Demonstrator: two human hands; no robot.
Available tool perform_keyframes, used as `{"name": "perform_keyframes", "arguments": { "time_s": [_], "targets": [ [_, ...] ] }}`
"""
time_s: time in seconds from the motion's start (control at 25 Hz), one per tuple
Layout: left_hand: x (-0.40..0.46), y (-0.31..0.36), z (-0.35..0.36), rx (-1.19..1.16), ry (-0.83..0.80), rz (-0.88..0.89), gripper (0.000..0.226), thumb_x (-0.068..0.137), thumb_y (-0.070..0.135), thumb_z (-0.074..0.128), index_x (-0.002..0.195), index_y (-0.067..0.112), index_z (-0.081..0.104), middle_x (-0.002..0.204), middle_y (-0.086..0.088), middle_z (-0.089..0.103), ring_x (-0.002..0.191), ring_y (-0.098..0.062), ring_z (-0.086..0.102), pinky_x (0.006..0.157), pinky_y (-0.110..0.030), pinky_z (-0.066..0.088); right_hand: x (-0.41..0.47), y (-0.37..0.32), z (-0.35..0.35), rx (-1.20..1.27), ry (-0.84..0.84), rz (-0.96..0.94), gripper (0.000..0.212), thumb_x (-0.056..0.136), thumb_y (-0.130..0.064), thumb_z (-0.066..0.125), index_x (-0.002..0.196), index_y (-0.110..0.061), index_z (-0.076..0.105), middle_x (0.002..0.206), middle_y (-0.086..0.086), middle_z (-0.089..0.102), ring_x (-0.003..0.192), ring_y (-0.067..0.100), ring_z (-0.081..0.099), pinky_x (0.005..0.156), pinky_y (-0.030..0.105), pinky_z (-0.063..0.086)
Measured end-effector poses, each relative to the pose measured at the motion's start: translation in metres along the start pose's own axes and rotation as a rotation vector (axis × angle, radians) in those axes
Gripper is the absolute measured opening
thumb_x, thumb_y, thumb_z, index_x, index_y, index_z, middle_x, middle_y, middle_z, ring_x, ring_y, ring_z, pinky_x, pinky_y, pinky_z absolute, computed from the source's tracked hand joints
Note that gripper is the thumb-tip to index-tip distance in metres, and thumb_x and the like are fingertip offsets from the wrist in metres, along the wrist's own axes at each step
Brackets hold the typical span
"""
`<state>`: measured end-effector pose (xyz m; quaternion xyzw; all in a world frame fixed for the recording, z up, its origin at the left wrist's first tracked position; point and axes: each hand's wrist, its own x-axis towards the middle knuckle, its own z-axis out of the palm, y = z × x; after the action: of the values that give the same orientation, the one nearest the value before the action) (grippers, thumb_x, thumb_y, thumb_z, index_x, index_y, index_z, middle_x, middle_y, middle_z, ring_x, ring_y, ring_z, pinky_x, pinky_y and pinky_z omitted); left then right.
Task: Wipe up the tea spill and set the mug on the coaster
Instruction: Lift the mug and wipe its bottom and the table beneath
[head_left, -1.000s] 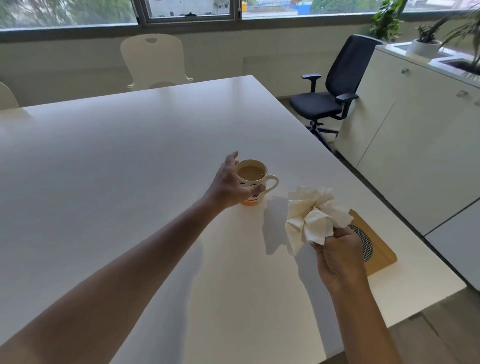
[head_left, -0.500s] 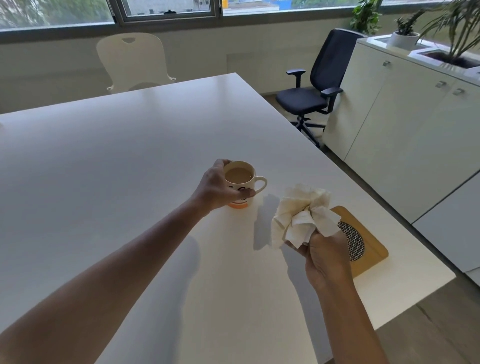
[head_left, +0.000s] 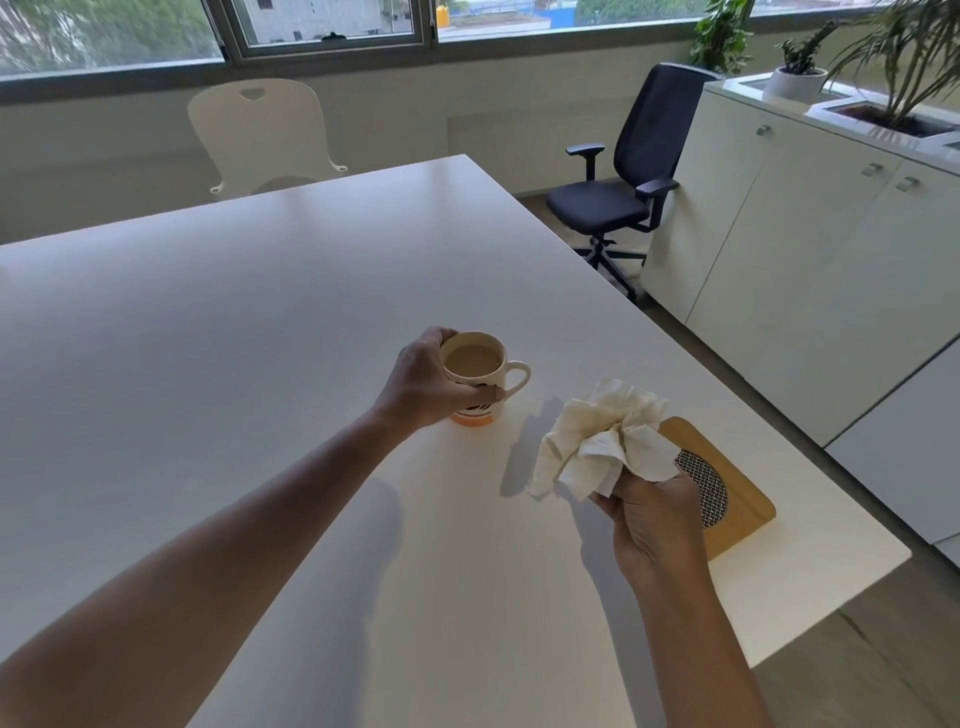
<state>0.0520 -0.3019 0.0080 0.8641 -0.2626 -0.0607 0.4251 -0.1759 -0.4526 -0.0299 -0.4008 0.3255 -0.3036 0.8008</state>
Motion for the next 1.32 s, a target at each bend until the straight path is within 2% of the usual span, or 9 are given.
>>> {"name": "perform_keyframes", "arguments": {
  "time_s": [0.2, 0.28, 0.36, 0.44, 0.64, 0.92, 1.12, 1.24, 1.32],
  "targets": [
    [0.001, 0.006, -0.003, 0.009, 0.017, 0.036, 0.089, 0.053, 0.046, 0.105, 0.128, 0.017, 0.065, 0.115, 0.006, 0.074, 0.104, -0.014, 0.070, 0.078, -0.018, 0.054, 0.003, 0.004, -0.006, -0.007, -0.020, -0.005, 0.041, 0.088, 0.011, 0.076, 0.093, -0.029, 0.084, 0.095, 0.000, 0.083, 0.087, 0.015, 0.081, 0.063, 0.030, 0.064],
    [0.003, 0.011, -0.007, 0.002, 0.025, 0.045, 0.088, 0.054, 0.046, 0.104, 0.128, 0.018, 0.066, 0.115, 0.006, 0.073, 0.105, -0.015, 0.070, 0.081, -0.023, 0.057, 0.005, 0.006, -0.007, -0.005, -0.008, -0.010, 0.048, 0.089, 0.014, 0.072, 0.100, -0.032, 0.082, 0.097, -0.003, 0.083, 0.091, 0.015, 0.081, 0.065, 0.030, 0.065],
    [0.004, 0.019, -0.013, 0.000, 0.033, 0.061, 0.087, 0.055, 0.047, 0.104, 0.128, 0.018, 0.066, 0.116, 0.005, 0.073, 0.107, -0.016, 0.070, 0.086, -0.030, 0.061, 0.007, 0.008, -0.008, -0.014, -0.001, -0.015, 0.053, 0.089, 0.020, 0.067, 0.113, -0.027, 0.077, 0.103, -0.002, 0.083, 0.098, 0.016, 0.080, 0.068, 0.032, 0.065],
    [0.005, 0.029, -0.021, -0.002, 0.042, 0.080, 0.086, 0.055, 0.048, 0.104, 0.127, 0.018, 0.066, 0.116, 0.005, 0.074, 0.107, -0.017, 0.070, 0.086, -0.031, 0.062, 0.008, 0.011, -0.006, -0.032, -0.015, -0.028, 0.057, 0.088, 0.024, 0.061, 0.117, -0.022, 0.076, 0.106, 0.001, 0.082, 0.101, 0.018, 0.080, 0.073, 0.035, 0.066],
    [0.003, 0.055, -0.043, -0.008, 0.042, 0.122, 0.087, 0.057, 0.052, 0.101, 0.129, 0.019, 0.066, 0.118, 0.004, 0.073, 0.108, -0.018, 0.071, 0.087, -0.036, 0.065, 0.006, 0.022, 0.022, -0.018, -0.024, -0.039, 0.065, 0.080, 0.030, 0.045, 0.099, -0.019, 0.082, 0.098, 0.004, 0.082, 0.095, 0.019, 0.079, 0.073, 0.033, 0.065],
    [-0.014, 0.079, -0.067, -0.044, 0.043, 0.132, 0.099, 0.045, 0.069, 0.091, 0.127, 0.019, 0.068, 0.114, 0.008, 0.075, 0.105, -0.016, 0.073, 0.089, -0.040, 0.067, 0.016, 0.045, 0.103, 0.185, 0.035, 0.235, 0.054, 0.086, 0.027, 0.056, 0.124, -0.007, 0.072, 0.117, 0.018, 0.077, 0.104, 0.034, 0.077, 0.087, 0.050, 0.066],
    [-0.025, 0.078, -0.079, -0.021, 0.039, 0.123, 0.101, 0.045, 0.072, 0.089, 0.129, 0.020, 0.067, 0.117, 0.007, 0.074, 0.107, -0.018, 0.073, 0.089, -0.040, 0.067, 0.015, 0.043, 0.137, 0.449, -0.144, 0.384, 0.047, 0.100, 0.015, 0.052, 0.143, -0.003, 0.060, 0.124, 0.020, 0.076, 0.111, 0.032, 0.075, 0.087, 0.043, 0.065],
    [-0.031, 0.073, -0.084, -0.005, 0.049, 0.116, 0.095, 0.051, 0.067, 0.094, 0.129, 0.020, 0.067, 0.116, 0.008, 0.074, 0.106, -0.015, 0.072, 0.087, -0.039, 0.067, 0.010, 0.039, 0.145, 0.604, -0.226, 0.405, 0.037, 0.103, 0.009, 0.054, 0.140, 0.002, 0.059, 0.118, 0.022, 0.078, 0.102, 0.031, 0.080, 0.082, 0.041, 0.068],
    [-0.032, 0.069, -0.088, 0.001, 0.059, 0.112, 0.088, 0.058, 0.060, 0.098, 0.130, 0.019, 0.067, 0.116, 0.007, 0.074, 0.106, -0.016, 0.072, 0.088, -0.039, 0.067, 0.006, 0.038, 0.148, 0.665, -0.250, 0.412, 0.035, 0.105, 0.007, 0.054, 0.139, 0.002, 0.060, 0.124, 0.024, 0.076, 0.108, 0.033, 0.078, 0.086, 0.042, 0.067]
  ]
}}
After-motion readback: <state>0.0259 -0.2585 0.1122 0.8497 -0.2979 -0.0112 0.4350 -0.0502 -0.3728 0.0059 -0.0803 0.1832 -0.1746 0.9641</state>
